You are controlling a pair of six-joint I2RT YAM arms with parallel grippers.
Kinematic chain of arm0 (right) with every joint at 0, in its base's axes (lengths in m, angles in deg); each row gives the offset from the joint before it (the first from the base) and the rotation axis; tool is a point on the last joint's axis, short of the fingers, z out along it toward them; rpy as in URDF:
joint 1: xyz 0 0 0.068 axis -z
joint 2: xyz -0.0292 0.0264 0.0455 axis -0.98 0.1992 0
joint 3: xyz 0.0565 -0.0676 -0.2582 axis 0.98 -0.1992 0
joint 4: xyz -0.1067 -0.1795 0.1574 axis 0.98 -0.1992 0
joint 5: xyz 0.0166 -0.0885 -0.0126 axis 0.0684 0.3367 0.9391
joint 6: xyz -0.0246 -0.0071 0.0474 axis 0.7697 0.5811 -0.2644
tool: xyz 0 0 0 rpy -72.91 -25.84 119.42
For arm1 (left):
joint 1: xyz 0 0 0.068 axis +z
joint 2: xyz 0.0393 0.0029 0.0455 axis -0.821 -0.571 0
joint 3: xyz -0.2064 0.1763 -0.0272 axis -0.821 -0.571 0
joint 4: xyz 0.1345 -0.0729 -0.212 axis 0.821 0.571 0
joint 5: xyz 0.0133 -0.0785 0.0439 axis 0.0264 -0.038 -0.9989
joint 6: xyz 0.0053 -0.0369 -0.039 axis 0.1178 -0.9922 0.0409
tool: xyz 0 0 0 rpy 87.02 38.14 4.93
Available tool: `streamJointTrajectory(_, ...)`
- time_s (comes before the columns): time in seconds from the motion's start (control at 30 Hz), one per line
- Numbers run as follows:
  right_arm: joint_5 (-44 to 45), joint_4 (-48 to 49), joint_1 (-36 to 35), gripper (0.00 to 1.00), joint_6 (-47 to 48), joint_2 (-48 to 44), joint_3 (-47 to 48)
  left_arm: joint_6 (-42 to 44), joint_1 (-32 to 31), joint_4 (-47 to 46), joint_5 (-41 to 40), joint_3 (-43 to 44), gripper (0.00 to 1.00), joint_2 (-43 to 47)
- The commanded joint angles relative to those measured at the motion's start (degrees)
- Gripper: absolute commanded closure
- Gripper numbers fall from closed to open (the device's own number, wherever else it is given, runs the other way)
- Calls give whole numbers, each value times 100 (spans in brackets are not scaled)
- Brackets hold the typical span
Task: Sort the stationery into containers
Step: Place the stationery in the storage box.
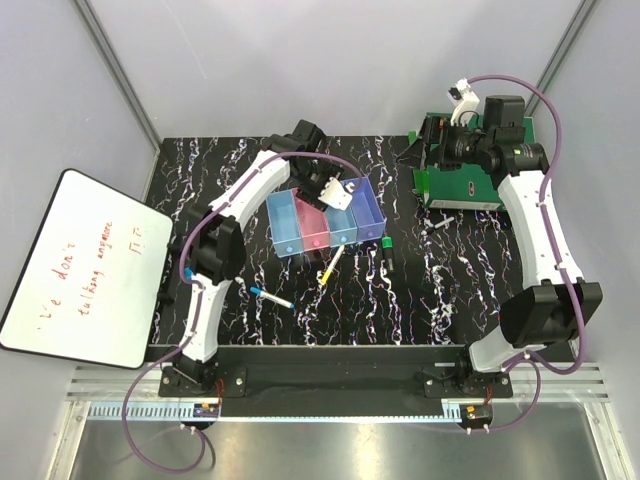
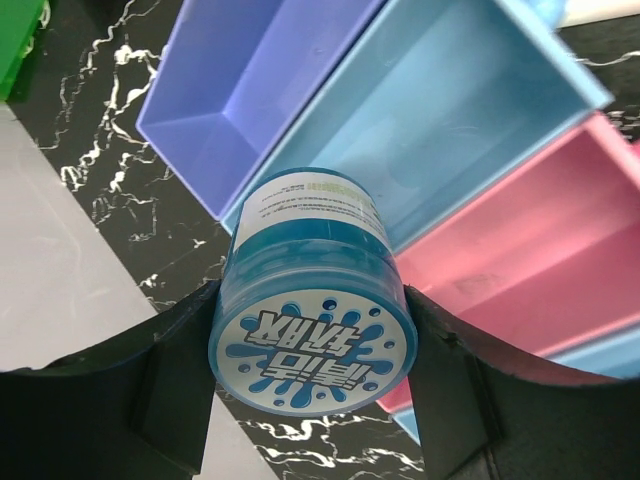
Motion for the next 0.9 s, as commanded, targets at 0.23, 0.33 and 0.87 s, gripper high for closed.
streamJointTrajectory(0.23,77,74,54,0,83,-222,68,509,-18,-503,-226,144,100,-190)
streamJointTrajectory(0.33,77,83,54,0,84,-231,16,641,-18,-521,-376,152,100,-269)
streamJointTrajectory(0.87,42,144,89,0,40,-266,-64,984,-62,-652,-692,-41,83,-365)
